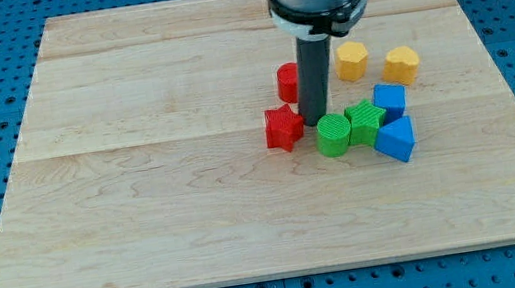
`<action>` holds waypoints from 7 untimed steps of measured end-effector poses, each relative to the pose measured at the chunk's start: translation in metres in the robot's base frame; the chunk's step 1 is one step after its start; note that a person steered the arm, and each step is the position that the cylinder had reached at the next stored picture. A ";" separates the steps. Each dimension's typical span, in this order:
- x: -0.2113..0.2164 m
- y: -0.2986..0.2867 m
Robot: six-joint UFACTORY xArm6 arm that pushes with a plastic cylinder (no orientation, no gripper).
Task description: Move the green star along with green circle to the bottom center
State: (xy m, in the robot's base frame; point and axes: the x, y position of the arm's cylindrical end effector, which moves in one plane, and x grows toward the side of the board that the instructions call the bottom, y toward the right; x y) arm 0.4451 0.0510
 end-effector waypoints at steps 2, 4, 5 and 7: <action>0.016 -0.059; 0.075 -0.013; 0.107 0.078; 0.022 0.192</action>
State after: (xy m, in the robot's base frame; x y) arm 0.4675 0.2426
